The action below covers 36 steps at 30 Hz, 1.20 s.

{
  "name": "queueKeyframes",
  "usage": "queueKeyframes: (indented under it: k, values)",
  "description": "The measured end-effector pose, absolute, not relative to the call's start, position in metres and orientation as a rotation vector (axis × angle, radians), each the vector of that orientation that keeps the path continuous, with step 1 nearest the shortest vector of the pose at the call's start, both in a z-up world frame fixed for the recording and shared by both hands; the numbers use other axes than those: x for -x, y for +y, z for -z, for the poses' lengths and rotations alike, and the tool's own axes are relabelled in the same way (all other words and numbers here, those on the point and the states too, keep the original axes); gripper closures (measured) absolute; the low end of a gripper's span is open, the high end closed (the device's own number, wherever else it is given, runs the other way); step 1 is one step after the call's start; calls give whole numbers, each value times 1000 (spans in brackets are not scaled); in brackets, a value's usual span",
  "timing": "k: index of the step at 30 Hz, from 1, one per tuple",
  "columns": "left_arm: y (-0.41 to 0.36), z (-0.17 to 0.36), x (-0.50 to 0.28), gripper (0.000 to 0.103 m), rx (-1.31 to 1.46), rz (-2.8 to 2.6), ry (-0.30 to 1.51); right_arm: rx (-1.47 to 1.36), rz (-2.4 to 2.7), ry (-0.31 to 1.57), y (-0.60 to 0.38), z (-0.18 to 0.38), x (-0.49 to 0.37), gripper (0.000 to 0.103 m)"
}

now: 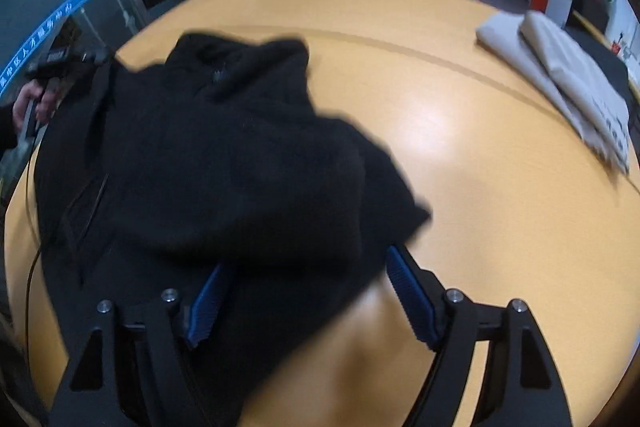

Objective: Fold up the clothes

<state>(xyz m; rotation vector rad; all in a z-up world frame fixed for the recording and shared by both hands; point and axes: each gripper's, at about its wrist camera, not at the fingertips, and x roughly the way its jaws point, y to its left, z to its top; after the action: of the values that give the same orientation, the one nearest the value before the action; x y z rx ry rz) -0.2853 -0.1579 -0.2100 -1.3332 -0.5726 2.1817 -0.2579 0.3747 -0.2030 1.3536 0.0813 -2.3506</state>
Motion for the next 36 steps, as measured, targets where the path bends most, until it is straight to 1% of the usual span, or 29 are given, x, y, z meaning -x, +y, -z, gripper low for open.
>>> queueKeyframes:
  k: [2, 4, 5, 7, 8, 9, 10, 11, 12, 16, 18, 20, 22, 23, 25, 28, 29, 32, 35, 36]
  values:
    - [-160, 208, 284, 42, 1314, -2175, -583, -1310, 2377, 24, 374, 202, 268, 29]
    - [-160, 204, 282, 42, 1294, -2171, -571, -1306, 2364, -57, 375, 205, 277, 47]
    - [-159, 202, 281, 42, 1284, -2169, -561, -1317, 2353, -91, 376, 208, 280, 51]
    - [-158, 198, 279, 42, 1265, -2165, -541, -1343, 2348, -190, 382, 215, 281, 64]
    - [-158, 196, 277, 52, 1255, -2164, -532, -1353, 2348, -246, 385, 219, 282, 67]
    - [-157, 194, 276, 90, 1245, -2162, -522, -1342, 2357, -318, 390, 220, 280, 76]
    - [-157, 193, 275, 93, 1235, -2160, -512, -1313, 2372, -376, 395, 218, 277, 83]
    - [-157, 191, 274, 93, 1226, -2158, -503, -1283, 2388, -415, 399, 214, 273, 87]
    - [-156, 189, 273, 93, 1216, -2155, -493, -1252, 2403, -454, 403, 210, 269, 93]
    - [-161, 151, 260, 94, 1044, -2164, -525, -1040, 2480, -435, 401, 165, 241, 95]
    - [-162, 143, 264, 93, 998, -2186, -536, -989, 2512, -419, 403, 149, 235, 95]
    - [-159, 143, 274, 92, 991, -2219, -534, -1051, 2540, -413, 414, 159, 241, 95]
    - [-149, 159, 293, 90, 1050, -2264, -498, -1141, 2554, -404, 421, 178, 253, 95]
    - [-143, 169, 303, 85, 1090, -2288, -468, -1186, 2562, -393, 425, 190, 259, 95]
    - [-129, 192, 321, 85, 1190, -2331, -384, -1240, 2580, -387, 427, 206, 268, 95]
    - [-118, 227, 338, 81, 1337, -2352, -286, -1298, 2624, -383, 430, 221, 275, 94]
    - [-117, 231, 338, 77, 1353, -2361, -263, -1308, 2637, -379, 431, 223, 275, 94]
    - [-120, 224, 329, 75, 1308, -2405, -236, -1282, 2670, -317, 425, 217, 275, 94]
    - [-131, 191, 313, 75, 1163, -2445, -286, -1200, 2707, -255, 423, 202, 274, 94]
    - [-133, 180, 307, 70, 1102, -2464, -277, -1203, 2713, -237, 423, 201, 278, 94]
